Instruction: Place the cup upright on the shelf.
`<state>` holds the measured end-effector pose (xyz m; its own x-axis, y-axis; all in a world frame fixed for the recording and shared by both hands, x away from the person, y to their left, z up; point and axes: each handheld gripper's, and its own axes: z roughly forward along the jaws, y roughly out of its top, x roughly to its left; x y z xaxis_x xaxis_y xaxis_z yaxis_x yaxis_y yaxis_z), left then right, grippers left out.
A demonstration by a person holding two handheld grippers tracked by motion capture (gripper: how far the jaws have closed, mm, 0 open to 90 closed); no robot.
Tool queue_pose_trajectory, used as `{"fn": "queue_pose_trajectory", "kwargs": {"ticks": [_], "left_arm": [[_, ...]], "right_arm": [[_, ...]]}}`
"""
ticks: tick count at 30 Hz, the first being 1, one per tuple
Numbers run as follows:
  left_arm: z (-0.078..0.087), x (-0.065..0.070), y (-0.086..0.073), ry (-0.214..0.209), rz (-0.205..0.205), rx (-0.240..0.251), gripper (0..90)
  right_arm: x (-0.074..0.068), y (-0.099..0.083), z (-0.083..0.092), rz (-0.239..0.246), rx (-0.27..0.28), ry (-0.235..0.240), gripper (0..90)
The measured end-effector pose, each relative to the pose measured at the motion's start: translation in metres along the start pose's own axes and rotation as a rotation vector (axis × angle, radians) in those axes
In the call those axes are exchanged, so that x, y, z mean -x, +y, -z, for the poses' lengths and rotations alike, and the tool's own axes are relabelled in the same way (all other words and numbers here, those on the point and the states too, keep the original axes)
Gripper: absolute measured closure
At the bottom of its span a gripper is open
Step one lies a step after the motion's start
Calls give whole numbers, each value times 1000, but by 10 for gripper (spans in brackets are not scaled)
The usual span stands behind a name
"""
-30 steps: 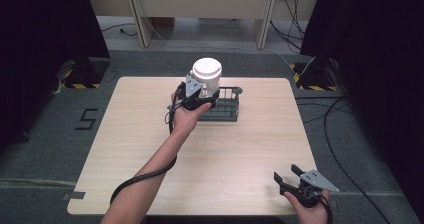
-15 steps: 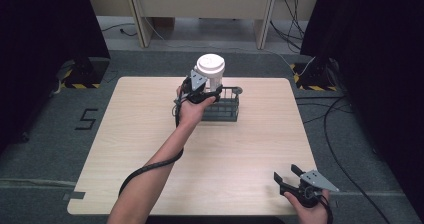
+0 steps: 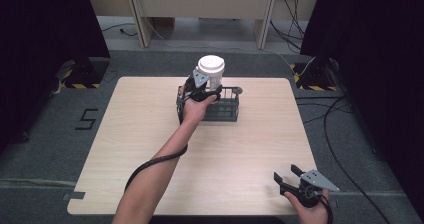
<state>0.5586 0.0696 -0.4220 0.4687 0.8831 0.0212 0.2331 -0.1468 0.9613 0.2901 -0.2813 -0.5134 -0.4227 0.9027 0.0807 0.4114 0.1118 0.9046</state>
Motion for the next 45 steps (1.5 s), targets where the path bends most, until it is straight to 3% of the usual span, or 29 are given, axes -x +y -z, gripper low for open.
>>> {"fn": "queue_pose_trajectory", "kwargs": {"ticks": [13,21,33,45], "left_arm": [[-14,4,-21,3,28,-78,175],[-15,4,-20,2,37,-101,172],[-6,3,-21,2,67,-118,145],[19,2,-16,-18,35,-95,144]], "right_arm": [[0,0,-1,-3,-7,6,253],[0,0,-1,8,-13,6,254],[-1,1,-1,11,-18,8,254],[-1,1,-2,14,-21,9,254]]}}
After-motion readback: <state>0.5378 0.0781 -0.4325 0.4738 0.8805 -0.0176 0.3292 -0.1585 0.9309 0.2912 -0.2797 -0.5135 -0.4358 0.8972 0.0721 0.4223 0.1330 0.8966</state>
